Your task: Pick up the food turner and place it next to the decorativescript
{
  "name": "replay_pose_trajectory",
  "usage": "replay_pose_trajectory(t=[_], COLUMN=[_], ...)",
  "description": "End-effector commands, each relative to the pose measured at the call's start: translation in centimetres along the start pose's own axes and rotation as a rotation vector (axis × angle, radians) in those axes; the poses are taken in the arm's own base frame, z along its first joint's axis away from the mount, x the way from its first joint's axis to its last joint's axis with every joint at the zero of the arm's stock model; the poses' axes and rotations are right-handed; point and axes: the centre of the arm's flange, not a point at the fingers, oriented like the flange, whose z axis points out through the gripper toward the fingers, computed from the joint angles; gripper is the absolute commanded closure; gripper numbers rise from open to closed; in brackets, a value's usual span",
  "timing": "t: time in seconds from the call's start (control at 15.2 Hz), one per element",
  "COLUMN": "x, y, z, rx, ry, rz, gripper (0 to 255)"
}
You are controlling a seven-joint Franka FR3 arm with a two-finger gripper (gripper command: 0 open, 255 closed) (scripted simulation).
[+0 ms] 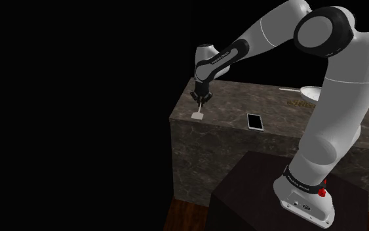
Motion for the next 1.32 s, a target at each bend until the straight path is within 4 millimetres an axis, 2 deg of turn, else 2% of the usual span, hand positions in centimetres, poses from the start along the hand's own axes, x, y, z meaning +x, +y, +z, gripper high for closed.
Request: replay_pose_trajectory(t=[0.0,0.07,1.25], x=[0.0,0.0,0.6], y=[0.0,0.0,0.0], z=[0.0,0.0,-9.5], rx=[0.0,0.0,0.0], ry=[0.0,0.0,0.0], rz=[0.0,0.0,0.0], gripper=[255,255,255])
